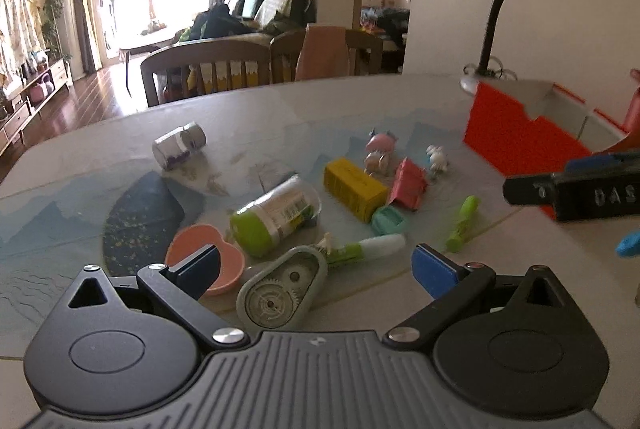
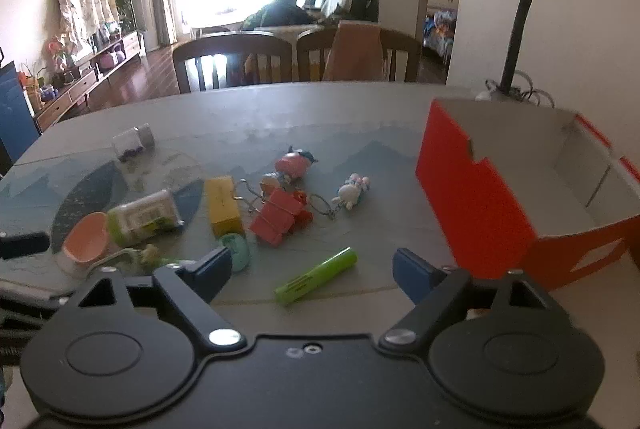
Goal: Organize rigid objects
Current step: 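Move both tools toward the scattered items on the table, then grasp the grey correction-tape roller with the left tool while the right tool grasps the green highlighter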
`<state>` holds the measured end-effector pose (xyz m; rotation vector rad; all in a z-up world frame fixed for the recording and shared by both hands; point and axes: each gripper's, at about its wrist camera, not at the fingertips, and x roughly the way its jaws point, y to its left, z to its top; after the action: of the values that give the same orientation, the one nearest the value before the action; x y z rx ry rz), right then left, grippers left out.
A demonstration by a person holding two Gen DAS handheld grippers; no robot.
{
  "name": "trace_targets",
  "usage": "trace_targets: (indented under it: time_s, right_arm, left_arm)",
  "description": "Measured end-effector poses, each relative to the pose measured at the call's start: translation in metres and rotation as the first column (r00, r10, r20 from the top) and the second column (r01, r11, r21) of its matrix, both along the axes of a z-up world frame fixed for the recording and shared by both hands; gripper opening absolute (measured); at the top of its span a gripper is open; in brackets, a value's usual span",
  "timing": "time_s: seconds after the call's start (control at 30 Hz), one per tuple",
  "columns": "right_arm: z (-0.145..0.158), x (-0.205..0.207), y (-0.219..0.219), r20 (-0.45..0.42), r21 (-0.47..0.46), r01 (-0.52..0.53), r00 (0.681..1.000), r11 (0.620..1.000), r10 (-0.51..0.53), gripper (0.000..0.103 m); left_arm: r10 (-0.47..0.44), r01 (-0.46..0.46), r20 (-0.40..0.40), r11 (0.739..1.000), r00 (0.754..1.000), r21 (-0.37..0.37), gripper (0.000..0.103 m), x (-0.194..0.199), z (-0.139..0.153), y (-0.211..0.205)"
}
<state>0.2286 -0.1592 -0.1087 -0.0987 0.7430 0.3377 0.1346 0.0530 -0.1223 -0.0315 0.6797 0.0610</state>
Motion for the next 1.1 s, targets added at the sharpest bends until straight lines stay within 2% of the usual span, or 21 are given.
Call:
trace_targets:
  time_s: [0.2, 0.33, 0.5, 0.6, 0.7, 0.77, 0.93, 1.03, 1.1]
  right_arm:
    - [-0.026, 0.029, 0.004, -0.076, -0.013, 0.024, 0.997, 1.0, -0.025, 0.082]
    - [-0.038, 0.039, 0.004, -0.118, -0.016, 0.042, 0.992, 0.999, -0.043, 0.079]
    - [-0.047, 0.048, 0.007, -0.143, -0.032, 0.049, 0.988, 0.998, -0.054, 0.076]
    - [-0.053, 0.054, 0.007, -0.171, -0.043, 0.057, 0.983, 0.997, -0.064, 0.075]
    - [-0.058, 0.059, 0.01, -0.186, -0.051, 0.061, 0.98, 0.997, -0.07, 0.069]
    - [-0.061, 0.061, 0.012, -0.196, -0.055, 0.065, 0.978, 0.996, -0.075, 0.062]
    - [-0.062, 0.061, 0.012, -0.199, -0.067, 0.063, 0.977, 0.996, -0.076, 0.053]
    - [-0.061, 0.059, 0.012, -0.193, -0.074, 0.052, 0.979, 0.996, -0.066, 0.038]
    - [-0.061, 0.059, 0.012, -0.192, -0.075, 0.045, 0.98, 0.996, -0.059, 0.03]
  left_arm:
    - [0.029, -0.029, -0.068, 1.0, 0.997, 0.002, 0.102, 0.018, -0.03, 0.01]
    - [0.059, -0.061, -0.099, 0.998, 0.993, -0.01, 0.102, 0.022, -0.04, 0.016]
    - [0.087, -0.092, -0.148, 0.995, 0.985, -0.029, 0.097, 0.025, -0.053, 0.022]
    - [0.091, -0.098, -0.152, 0.994, 0.984, -0.041, 0.095, 0.028, -0.056, 0.023]
    - [0.098, -0.108, -0.158, 0.993, 0.983, -0.054, 0.093, 0.03, -0.058, 0.024]
    - [0.109, -0.121, -0.169, 0.991, 0.98, -0.064, 0.092, 0.031, -0.06, 0.026]
    - [0.127, -0.141, -0.159, 0.987, 0.979, -0.077, 0.082, 0.033, -0.06, 0.028]
    - [0.124, -0.139, -0.155, 0.986, 0.98, -0.094, 0.071, 0.033, -0.058, 0.027]
    - [0.116, -0.132, -0.155, 0.987, 0.981, -0.094, 0.07, 0.034, -0.057, 0.026]
